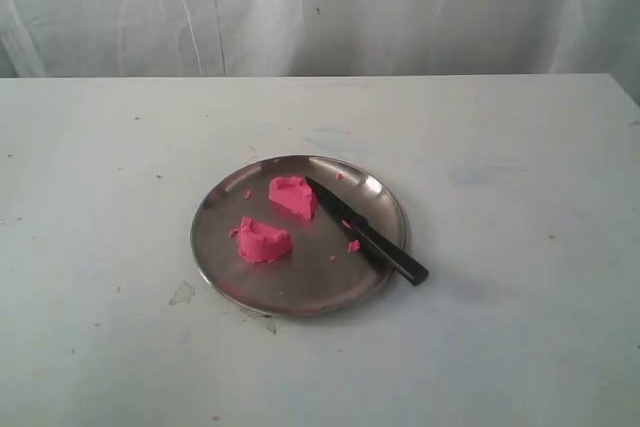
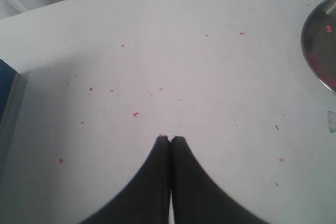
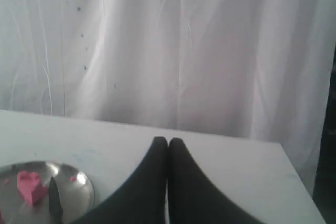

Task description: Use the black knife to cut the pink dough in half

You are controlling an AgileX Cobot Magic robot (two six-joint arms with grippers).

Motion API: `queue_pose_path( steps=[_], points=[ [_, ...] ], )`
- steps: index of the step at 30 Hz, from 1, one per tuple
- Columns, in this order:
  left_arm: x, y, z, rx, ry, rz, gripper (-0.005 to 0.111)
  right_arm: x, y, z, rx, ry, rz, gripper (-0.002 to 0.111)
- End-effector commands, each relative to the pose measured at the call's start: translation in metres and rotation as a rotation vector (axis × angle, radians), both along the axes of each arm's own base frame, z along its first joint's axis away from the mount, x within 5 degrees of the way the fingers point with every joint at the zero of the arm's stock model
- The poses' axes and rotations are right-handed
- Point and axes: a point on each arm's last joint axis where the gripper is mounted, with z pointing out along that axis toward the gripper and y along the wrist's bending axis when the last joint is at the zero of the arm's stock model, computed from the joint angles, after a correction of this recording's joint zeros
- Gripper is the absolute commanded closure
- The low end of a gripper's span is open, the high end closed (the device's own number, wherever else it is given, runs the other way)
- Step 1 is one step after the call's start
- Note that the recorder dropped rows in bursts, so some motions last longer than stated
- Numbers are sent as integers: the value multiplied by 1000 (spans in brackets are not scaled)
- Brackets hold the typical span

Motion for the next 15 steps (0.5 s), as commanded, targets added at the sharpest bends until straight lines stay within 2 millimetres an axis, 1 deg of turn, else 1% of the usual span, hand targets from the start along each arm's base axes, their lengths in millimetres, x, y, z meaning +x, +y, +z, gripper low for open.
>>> queue_pose_path(
  steps=[1, 4, 5, 6, 8, 9, 12, 14, 15],
  points=[
    [-2, 1, 1, -10, -9, 6, 107, 3, 4, -2, 26, -248, 16, 108],
    [-2, 1, 1, -9, -7, 8, 107, 9, 2, -22, 113, -317, -3, 108],
    [-2, 1, 1, -9, -7, 8, 107, 12, 0, -33, 122, -311, -32, 108],
    [-2, 1, 0, -9, -5, 9, 107, 12, -2, -35, 125, -319, -59, 108],
    [-2, 1, 0, -9, -3, 10, 107, 17, -1, -52, 83, -135, -69, 108],
    [-2, 1, 1, -10, -11, 6, 107, 18, 0, -57, 59, -83, -71, 108],
    [-2, 0, 1, -10, -12, 5, 107, 19, -1, -67, -23, 20, -102, 108],
    [-2, 1, 1, -10, -8, 7, 107, 19, -3, -72, -28, 82, -139, 108],
    [-2, 1, 1, -10, -8, 7, 107, 19, -4, -75, 3, 120, -155, 108]
  ],
)
